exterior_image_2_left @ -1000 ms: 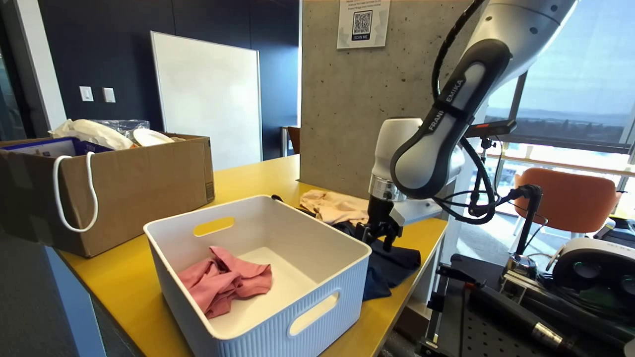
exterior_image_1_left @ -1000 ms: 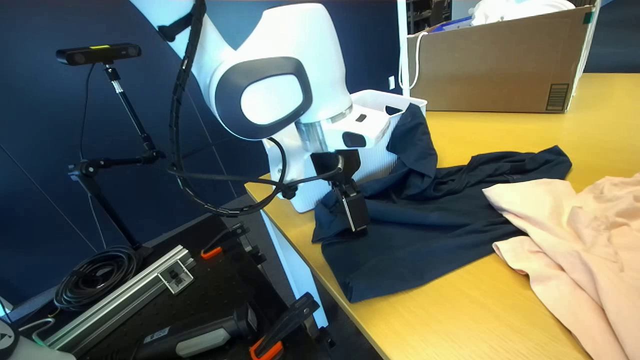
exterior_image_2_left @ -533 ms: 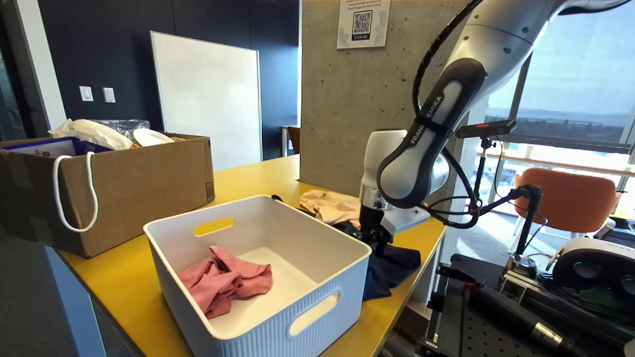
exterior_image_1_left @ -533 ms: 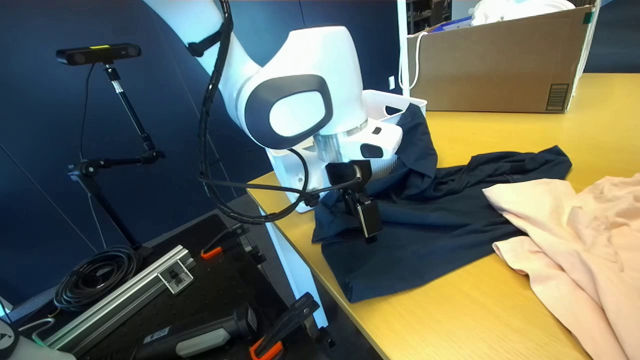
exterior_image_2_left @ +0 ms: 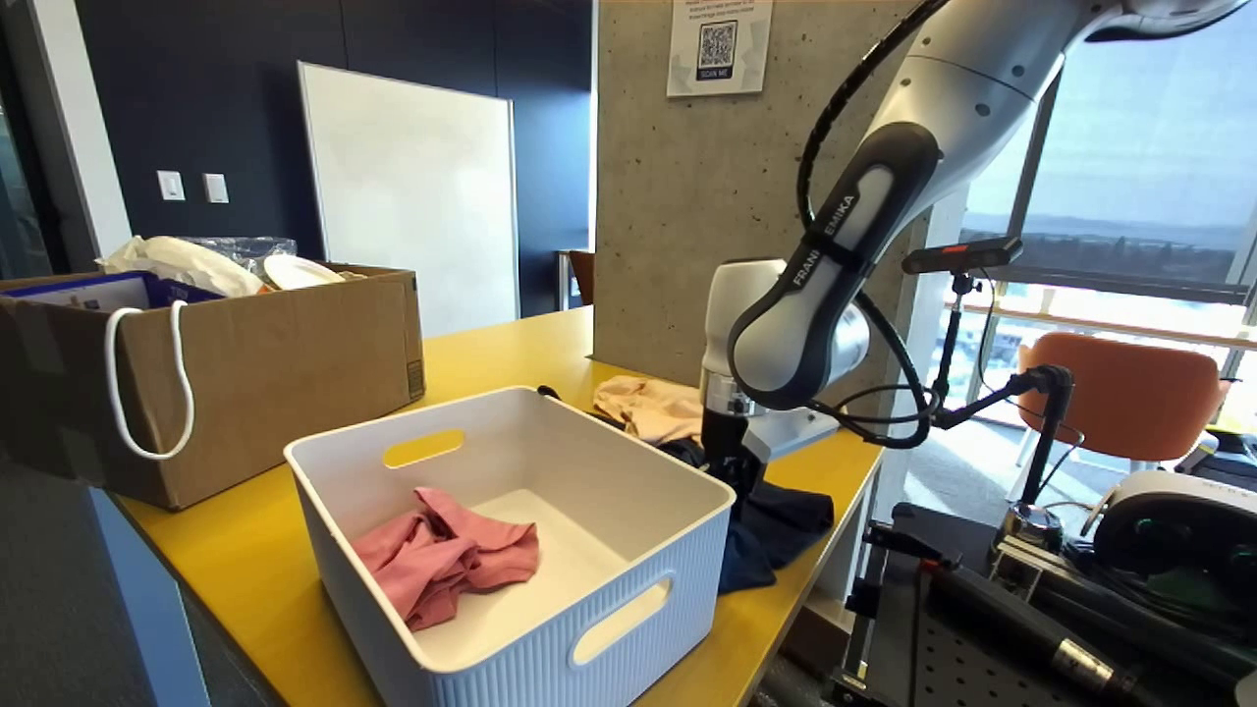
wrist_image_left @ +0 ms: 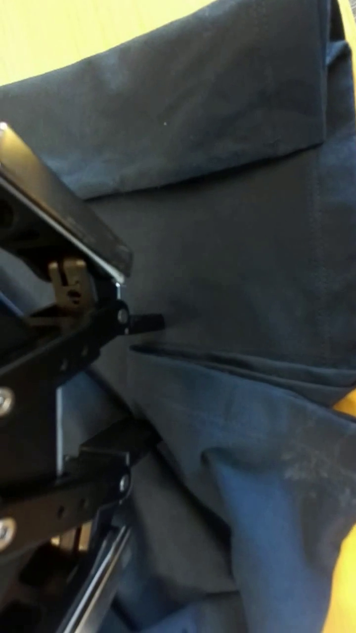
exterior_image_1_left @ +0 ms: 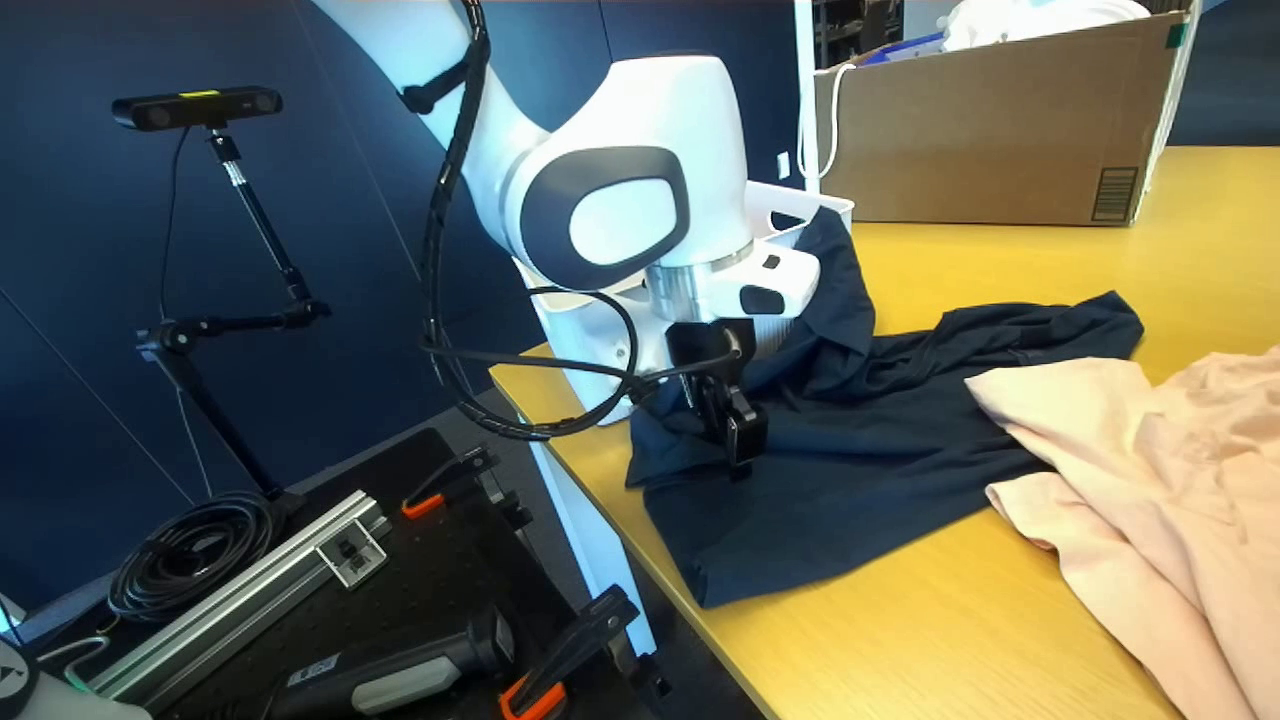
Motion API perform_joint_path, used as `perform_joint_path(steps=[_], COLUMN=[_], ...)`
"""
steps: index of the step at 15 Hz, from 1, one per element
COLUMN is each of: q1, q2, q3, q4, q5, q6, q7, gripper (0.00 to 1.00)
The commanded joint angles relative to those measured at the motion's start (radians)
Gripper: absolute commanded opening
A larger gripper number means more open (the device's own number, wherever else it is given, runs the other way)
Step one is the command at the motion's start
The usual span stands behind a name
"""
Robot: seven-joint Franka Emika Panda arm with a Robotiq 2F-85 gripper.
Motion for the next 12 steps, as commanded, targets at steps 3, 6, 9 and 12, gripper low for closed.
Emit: perform_joint_path(steps=[3, 6, 9, 12], q1=[0.011, 0.014, 0.013, 0.016], q2=[0.017, 0.011, -0.057, -0.161], q3=[-0.010, -0.016, -0.029, -0.047], q4=[0.044, 0.049, 0.009, -0.051], q5=[0.029, 0.031, 0.042, 0.045], q6=[-0.046, -0.068, -0.128, -0.241], q7=[-0.027, -0.012, 0.010, 0.032], gripper=[0.05, 0.00, 0.01, 0.01])
